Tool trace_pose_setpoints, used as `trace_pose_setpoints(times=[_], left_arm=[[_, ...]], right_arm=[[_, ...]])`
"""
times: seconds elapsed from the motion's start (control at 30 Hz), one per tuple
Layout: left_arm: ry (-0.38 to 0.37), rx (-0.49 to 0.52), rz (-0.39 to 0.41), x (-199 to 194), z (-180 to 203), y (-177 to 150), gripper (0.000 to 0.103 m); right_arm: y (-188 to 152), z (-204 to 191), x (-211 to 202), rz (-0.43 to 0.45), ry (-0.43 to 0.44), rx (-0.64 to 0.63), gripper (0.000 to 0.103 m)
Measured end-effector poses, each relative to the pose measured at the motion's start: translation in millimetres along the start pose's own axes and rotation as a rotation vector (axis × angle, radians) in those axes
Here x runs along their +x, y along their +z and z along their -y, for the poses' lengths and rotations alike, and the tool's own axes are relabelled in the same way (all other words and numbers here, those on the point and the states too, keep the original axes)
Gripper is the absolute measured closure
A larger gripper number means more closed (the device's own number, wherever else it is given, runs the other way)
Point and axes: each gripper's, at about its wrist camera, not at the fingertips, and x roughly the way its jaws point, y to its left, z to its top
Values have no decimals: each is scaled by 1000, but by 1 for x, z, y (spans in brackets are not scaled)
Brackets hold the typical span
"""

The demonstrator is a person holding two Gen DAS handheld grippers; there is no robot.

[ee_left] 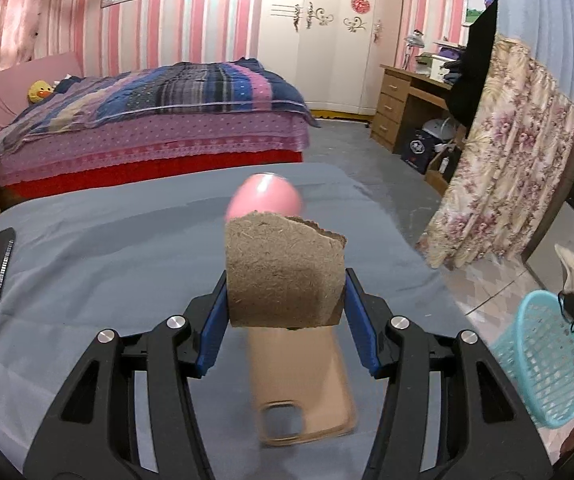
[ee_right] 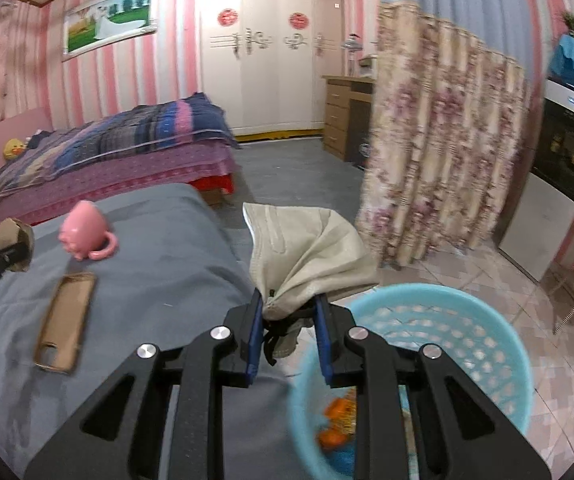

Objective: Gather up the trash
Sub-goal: 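Carry the cardboard tube in the left tool while the right tool carries the cloth to the basket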

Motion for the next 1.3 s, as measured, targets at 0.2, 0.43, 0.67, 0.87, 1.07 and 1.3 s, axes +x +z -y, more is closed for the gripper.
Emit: trace_pose_setpoints(times=[0.2,0.43,0.67,0.87,1.07,1.3], left_arm=[[-51,35,30,-2,43,-5,50],[-73,101,32,0,85,-15,50],[-81,140,53,-1,103,-23,50],[-84,177,48,4,124,-29,50],[-105,197,46,8,146,-34,50],[-147,241,47,10,175,-45,50]], right_arm=[[-7,37,0,3,-63,26,80],[-22,64,5,-12,-85,63,80],[-34,85,4,-10,-103,84,80],[-41,105,6,-16,-117,107,80],[-45,120,8,-15,-127,115,80],[-52,134,6,-17,-140,117,80]])
